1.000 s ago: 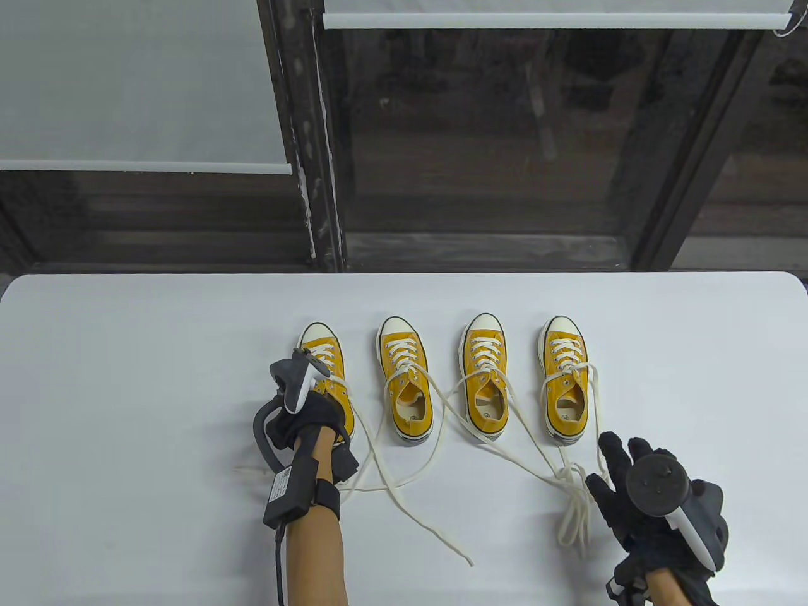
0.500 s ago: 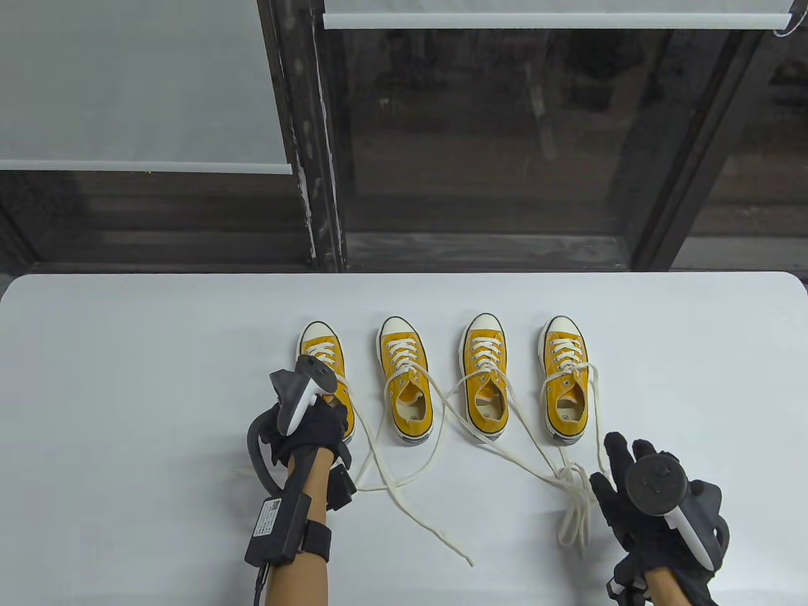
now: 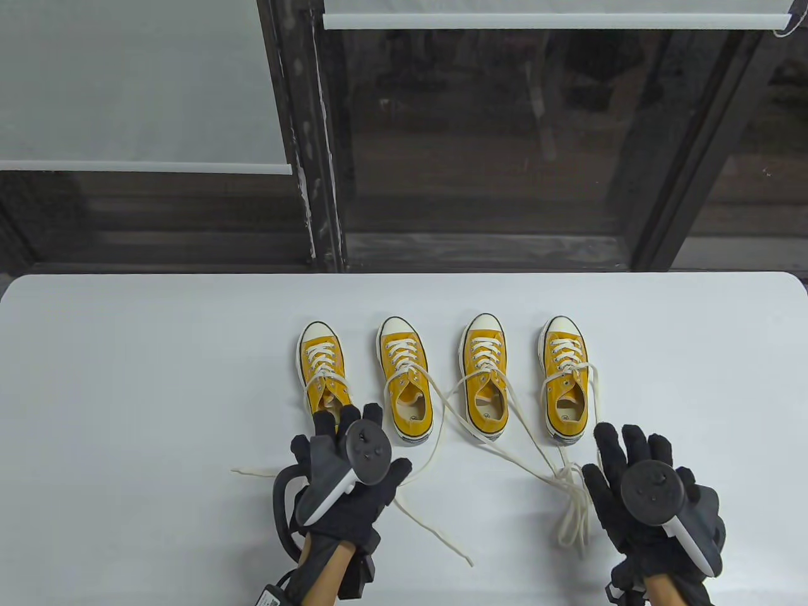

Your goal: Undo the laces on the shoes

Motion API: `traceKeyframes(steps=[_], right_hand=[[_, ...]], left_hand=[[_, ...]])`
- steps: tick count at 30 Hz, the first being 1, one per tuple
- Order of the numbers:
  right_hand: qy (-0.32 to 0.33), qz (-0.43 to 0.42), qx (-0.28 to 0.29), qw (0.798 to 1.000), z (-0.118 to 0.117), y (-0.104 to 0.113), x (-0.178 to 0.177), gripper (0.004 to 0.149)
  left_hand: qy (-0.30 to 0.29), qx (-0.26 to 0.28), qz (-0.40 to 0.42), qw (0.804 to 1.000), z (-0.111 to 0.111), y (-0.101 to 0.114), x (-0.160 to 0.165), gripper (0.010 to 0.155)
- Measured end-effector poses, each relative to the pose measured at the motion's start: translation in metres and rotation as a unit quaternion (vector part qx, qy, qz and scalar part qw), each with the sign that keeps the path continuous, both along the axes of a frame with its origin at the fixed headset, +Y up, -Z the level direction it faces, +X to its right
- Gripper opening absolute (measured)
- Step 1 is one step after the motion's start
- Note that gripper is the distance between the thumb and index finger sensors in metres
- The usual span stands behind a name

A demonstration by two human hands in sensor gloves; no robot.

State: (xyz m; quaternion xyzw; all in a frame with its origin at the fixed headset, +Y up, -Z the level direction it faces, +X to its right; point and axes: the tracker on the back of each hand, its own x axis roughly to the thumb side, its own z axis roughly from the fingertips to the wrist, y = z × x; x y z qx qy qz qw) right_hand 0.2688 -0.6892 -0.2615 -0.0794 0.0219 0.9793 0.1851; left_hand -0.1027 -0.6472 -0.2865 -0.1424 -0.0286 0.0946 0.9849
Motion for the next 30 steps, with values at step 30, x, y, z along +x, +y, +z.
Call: traceKeyframes(steps=[30], right_hand=[[0.008, 0.021, 0.015, 1.0, 0.002, 0.0, -0.003, 0.063]], left_hand=[[-0.009, 0.027, -0.012, 1.0, 0.009, -0.025, 0.009, 0.086]])
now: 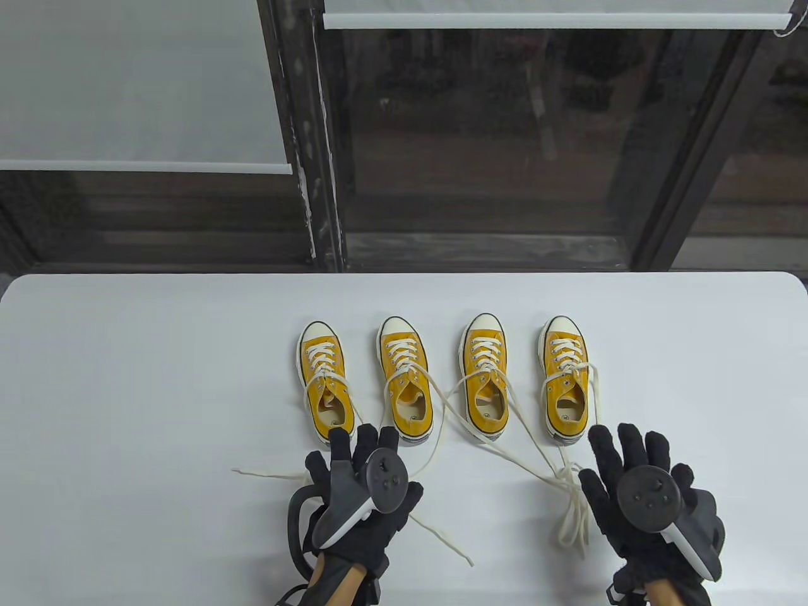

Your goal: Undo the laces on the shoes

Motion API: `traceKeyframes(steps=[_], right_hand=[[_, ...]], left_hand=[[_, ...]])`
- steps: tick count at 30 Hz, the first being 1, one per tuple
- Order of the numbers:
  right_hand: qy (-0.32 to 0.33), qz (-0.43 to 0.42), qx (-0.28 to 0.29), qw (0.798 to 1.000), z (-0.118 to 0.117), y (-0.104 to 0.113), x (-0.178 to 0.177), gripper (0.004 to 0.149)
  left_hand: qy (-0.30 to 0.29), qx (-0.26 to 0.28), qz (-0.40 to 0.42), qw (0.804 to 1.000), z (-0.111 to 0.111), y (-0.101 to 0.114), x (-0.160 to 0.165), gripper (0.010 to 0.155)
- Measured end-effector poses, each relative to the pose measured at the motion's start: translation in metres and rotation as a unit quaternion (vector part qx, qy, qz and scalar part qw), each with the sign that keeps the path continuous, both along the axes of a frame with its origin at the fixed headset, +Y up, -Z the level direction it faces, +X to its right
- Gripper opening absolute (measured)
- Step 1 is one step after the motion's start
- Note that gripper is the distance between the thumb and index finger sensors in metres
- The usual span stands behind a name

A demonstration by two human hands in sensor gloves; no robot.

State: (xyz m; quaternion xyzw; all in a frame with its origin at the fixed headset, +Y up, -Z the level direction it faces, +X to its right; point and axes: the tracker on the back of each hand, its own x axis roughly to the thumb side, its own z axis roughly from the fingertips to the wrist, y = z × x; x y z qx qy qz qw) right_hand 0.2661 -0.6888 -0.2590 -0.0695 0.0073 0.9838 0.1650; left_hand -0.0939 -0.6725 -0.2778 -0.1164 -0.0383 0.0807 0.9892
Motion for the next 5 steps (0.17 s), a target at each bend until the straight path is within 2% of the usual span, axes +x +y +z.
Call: traceKeyframes(steps=[5], right_hand=[[0.0, 0.004, -0.002, 1.0, 0.0001, -0.0008, -0.0002, 0.063]], left_hand=[[-0.001, -0.001, 0.002, 1.0, 0.0, -0.0006, 0.0002, 0.085]])
